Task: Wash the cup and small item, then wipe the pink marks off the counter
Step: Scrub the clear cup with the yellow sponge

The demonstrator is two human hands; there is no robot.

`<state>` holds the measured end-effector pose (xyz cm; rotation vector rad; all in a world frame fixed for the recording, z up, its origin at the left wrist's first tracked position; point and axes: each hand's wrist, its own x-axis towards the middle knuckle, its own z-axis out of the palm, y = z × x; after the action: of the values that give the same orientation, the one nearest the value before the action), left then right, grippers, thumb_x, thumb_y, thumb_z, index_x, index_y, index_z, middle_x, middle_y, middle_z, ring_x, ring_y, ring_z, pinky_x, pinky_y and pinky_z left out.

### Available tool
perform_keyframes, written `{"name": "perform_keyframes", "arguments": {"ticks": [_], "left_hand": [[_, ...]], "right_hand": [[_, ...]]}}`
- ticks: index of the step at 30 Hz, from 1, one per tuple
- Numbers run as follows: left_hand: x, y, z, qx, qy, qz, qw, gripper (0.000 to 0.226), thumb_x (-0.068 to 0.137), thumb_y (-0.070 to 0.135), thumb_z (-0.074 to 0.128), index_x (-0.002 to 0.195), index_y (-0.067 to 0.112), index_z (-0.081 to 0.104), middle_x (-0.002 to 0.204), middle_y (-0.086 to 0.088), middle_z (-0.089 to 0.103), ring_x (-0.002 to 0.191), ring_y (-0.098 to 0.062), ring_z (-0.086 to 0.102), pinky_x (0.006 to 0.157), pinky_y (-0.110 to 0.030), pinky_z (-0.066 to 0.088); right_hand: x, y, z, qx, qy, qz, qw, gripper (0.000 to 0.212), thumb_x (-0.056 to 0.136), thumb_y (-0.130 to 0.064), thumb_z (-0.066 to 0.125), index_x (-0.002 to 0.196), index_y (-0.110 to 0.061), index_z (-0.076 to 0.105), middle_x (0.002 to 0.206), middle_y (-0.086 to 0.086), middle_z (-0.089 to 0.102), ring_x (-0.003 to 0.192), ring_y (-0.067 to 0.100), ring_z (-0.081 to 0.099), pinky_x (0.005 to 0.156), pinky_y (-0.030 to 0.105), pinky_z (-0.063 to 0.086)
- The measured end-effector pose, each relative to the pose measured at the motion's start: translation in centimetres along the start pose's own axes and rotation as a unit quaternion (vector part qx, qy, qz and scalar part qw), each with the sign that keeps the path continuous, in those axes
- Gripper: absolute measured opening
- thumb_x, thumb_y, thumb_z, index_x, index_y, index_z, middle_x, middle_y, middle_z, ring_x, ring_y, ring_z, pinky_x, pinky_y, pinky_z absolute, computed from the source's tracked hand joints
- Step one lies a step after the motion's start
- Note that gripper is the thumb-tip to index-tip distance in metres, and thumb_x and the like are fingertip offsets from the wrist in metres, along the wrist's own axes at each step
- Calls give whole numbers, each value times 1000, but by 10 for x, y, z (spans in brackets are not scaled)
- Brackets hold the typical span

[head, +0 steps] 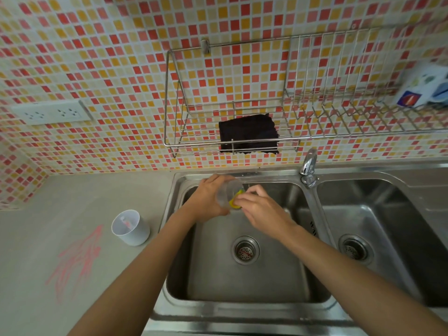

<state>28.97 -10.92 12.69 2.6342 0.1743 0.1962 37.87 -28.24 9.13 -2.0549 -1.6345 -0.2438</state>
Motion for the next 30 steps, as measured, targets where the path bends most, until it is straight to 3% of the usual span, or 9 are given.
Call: {"name": "perform_keyframes", "arguments": {"ticks": [4, 7, 11, 13, 15, 18, 21, 25, 30], "left_hand": [[-5, 1, 7, -30, 15, -33, 999, 96, 61, 27, 86, 140, 19, 33, 139, 2, 43, 129, -13, 38, 110, -33, 30], [-9, -5, 10, -29, 64, -31, 997, 86, 61, 26, 86, 132, 12, 39, 131, -2, 47, 122, -17, 42, 102, -30, 39], [-11, -11, 14, 28, 72, 3, 997, 82, 58, 27, 86, 128, 12, 46, 125, -6, 45, 113, -17, 45, 94, -24, 43], [-10, -11, 14, 54, 63, -3, 997, 82, 59, 33, 84, 129, 21, 45, 125, -1, 46, 115, -17, 43, 97, -33, 44], [-8, -9, 12, 78, 57, -7, 995, 80, 58, 37, 81, 128, 27, 44, 125, 4, 47, 116, -18, 43, 97, -40, 43], [-1, -4, 7, 86, 46, 26, 995, 77, 59, 25, 80, 129, 19, 48, 124, 0, 50, 113, -20, 46, 98, -33, 42], [4, 4, 0, 99, 38, 58, 993, 75, 63, 23, 81, 130, 16, 48, 126, -3, 50, 115, -21, 45, 97, -29, 39], [3, 4, -6, 89, 35, 58, 994, 74, 67, 27, 82, 132, 14, 47, 130, -4, 49, 120, -19, 43, 102, -24, 31], [3, 13, -10, 82, 18, 64, 994, 74, 67, 21, 81, 132, 11, 47, 129, -4, 50, 119, -19, 43, 102, -22, 31]], "right_hand": [[4, 0, -3, 19, 17, 4, 1000, 28, 81, -2, 70, 107, -11, 70, 107, -1, 69, 96, 26, 52, 85, 30, 49], [7, -9, -4, 63, -13, 16, 998, 31, 85, -1, 64, 114, -12, 68, 112, -2, 68, 100, 22, 50, 89, 27, 45], [14, -12, -2, 179, -81, 132, 971, 30, 92, -11, 55, 116, -24, 68, 109, -1, 68, 94, 10, 52, 79, 11, 36], [16, -7, -1, 154, -100, 133, 974, 29, 91, -10, 56, 113, -25, 69, 106, -4, 70, 91, 10, 48, 79, 17, 39], [17, -3, -2, 24, -92, 61, 994, 34, 81, -4, 65, 109, -24, 71, 105, -11, 70, 95, 13, 44, 81, 29, 42], [13, 1, -3, -94, -22, 19, 995, 33, 72, -9, 70, 102, -22, 71, 102, -12, 69, 97, 20, 52, 77, 35, 43], [7, -10, 6, -20, 35, 82, 996, 33, 75, -2, 67, 101, -19, 73, 102, -10, 71, 91, 21, 52, 75, 36, 45], [11, -16, 9, 161, 5, 183, 970, 26, 88, -7, 59, 109, -18, 72, 107, -7, 71, 94, 10, 44, 86, 24, 40], [13, -2, -10, -29, 23, 53, 998, 34, 74, -2, 68, 103, -18, 74, 104, -8, 72, 92, 21, 54, 80, 38, 48]]}}
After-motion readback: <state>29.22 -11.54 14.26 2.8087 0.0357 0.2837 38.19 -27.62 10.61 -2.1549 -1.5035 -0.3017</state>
